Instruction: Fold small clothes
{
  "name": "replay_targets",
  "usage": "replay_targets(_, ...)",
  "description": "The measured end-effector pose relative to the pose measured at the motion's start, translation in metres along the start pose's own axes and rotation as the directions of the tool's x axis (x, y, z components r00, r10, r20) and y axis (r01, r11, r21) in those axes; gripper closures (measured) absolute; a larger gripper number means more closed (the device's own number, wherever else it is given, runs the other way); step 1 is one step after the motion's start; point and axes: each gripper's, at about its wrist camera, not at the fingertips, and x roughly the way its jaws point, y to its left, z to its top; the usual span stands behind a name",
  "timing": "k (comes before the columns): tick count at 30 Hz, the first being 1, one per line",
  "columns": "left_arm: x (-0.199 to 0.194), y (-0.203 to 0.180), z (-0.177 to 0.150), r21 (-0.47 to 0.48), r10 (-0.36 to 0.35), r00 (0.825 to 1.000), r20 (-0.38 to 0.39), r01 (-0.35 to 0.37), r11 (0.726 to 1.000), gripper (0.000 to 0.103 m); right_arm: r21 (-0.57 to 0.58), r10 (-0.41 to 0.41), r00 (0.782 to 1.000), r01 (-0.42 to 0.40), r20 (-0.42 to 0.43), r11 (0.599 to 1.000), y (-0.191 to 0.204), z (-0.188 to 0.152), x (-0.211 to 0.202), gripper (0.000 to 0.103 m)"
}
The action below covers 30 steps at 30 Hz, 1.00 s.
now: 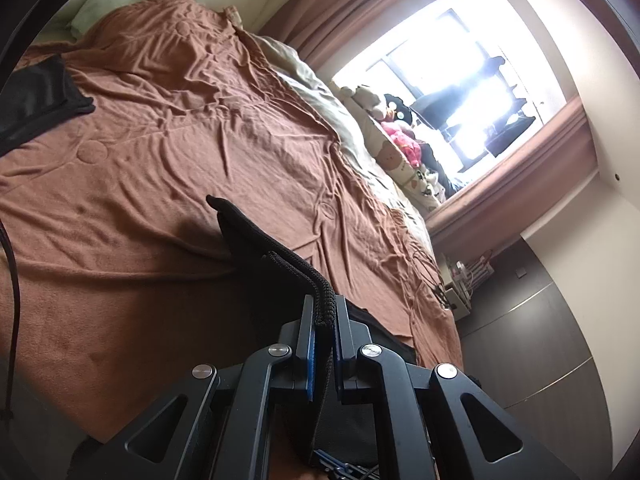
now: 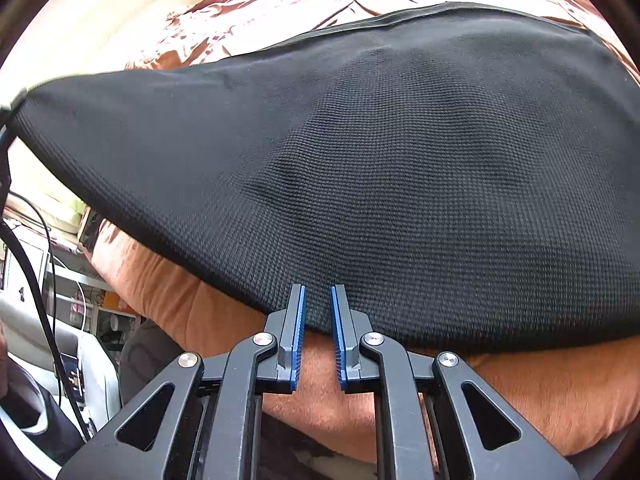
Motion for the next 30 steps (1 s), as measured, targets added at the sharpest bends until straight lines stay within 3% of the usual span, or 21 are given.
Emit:
replay_targets(5, 0.009, -0.034, 0.002, 0.055, -0.039, 0.999, -0.020, 0.040, 0.998, 0.096, -0.003, 0.014, 1.000, -0.014, 0.009, 1.000, -0.006, -0.001, -0.013, 0.093)
replay_targets(11, 0.028, -0.075, -0.001, 0.122, -0.089, 0.993, -0.074, 0.097, 0.988, 0.096, -0.006, 0.022, 0.994, -0.022, 0.104, 1.000, -0.021, 0.000, -0.055, 0.092)
replay_targets(12, 0.030, -0.081, -0.002, 0.133, -0.096, 0.992, -0.082, 0.106, 0.985, 0.096, -0.007, 0.026, 0.993, -0.025, 0.114, 1.000, -0.023, -0.002, -0.060, 0.087)
replay_targets(16, 0.041, -0.106, -0.006, 0.168, -0.125, 0.986, -0.112, 0.143, 0.975, 0.096, 0.006, 0.015, 0.983, -0.016, 0.184, 1.000, -0.038, -0.007, -0.087, 0.050)
replay_targets(30, 0.078, -0.181, -0.039, 0.273, -0.177, 0.954, -0.242, 0.242, 0.931, 0.096, 0.097, -0.015, 0.946, -0.017, 0.325, 0.995, -0.089, -0.047, -0.159, 0.049)
